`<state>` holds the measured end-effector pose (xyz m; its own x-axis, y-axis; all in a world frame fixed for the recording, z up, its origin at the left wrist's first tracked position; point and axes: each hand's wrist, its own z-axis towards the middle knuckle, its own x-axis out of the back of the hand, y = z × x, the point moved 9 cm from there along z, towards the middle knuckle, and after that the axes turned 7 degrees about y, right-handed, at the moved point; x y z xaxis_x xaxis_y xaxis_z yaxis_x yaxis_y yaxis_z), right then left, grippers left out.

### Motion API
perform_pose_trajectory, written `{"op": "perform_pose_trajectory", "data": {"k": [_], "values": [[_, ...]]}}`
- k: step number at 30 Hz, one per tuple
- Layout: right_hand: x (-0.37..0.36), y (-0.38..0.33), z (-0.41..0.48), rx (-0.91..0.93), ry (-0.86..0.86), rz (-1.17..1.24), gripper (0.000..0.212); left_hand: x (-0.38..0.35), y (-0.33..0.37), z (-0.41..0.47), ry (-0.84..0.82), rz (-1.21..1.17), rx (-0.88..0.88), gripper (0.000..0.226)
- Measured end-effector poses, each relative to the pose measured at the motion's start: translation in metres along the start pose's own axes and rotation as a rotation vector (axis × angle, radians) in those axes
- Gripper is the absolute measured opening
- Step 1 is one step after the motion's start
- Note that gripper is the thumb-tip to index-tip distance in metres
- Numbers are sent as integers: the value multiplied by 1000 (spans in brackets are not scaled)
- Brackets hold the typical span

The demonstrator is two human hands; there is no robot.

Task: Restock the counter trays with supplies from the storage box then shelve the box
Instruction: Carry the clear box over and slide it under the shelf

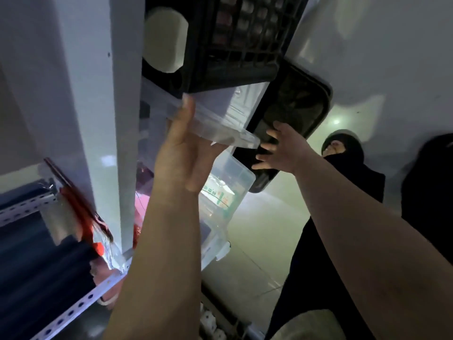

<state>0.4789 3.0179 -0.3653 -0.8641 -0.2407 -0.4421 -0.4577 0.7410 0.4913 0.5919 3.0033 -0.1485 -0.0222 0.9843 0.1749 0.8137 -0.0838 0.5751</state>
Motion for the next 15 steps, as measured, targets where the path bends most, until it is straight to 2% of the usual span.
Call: {"op": "perform_pose_trajectory", "data": {"k": [3,4,8,12,15], "values": [[-8,-5,35,-3,9,26,56,10,4,3,-1,42,-50,19],[-10,-5,45,-4,12,40,54,18,3,1,-9,11,-58,25],[-17,8,72,-39,13,50,35,61,-11,-16,-42,-7,-71,103],[-23,30,82,-52,-67,34,19,78,-28,-30,-241,-51,-57,118],[-24,33,76,-1,-156,-32,10,81,-34,-34,-336,-126,-46,114]]}}
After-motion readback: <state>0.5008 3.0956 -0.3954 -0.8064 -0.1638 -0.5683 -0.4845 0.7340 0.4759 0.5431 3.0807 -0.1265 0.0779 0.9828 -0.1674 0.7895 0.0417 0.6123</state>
